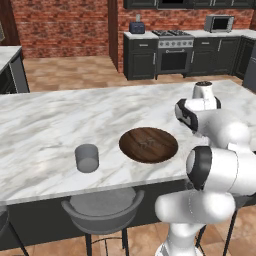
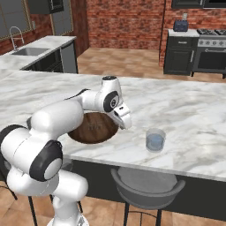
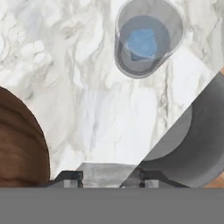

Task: There are four ice cubes in the ice bowl. Place two ice cubes in each glass of water.

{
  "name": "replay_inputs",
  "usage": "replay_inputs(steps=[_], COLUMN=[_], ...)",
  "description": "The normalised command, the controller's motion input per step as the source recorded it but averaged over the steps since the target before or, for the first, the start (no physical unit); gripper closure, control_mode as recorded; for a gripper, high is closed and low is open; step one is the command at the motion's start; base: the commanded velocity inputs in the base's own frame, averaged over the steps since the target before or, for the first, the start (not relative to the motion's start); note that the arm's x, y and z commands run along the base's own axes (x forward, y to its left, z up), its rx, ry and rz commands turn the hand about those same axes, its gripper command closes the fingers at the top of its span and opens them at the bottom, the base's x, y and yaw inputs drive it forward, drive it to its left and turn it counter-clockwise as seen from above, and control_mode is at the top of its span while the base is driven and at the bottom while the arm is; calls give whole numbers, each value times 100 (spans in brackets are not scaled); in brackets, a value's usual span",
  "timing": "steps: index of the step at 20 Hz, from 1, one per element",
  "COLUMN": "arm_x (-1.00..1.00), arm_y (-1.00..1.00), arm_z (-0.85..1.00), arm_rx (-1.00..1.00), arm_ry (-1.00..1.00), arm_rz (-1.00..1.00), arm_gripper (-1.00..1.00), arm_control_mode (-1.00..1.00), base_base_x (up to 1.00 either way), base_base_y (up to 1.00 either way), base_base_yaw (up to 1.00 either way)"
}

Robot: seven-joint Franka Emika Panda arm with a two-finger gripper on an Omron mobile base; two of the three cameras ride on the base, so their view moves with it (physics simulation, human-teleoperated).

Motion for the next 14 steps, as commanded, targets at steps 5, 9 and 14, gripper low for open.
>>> replay_inputs(steps=[5,9,14], arm_x=[0,0,8], arm_y=[-84,-65,-65], arm_z=[10,0,-1], arm_rx=[-10,-7,-1], arm_ry=[0,0,0], arm_rz=[-10,-4,-3], arm_gripper=[100,100,100], arm_control_mode=[-100,-100,-100], base_base_x=[0,0,0], base_base_y=[0,0,0], base_base_yaw=[0,0,0])
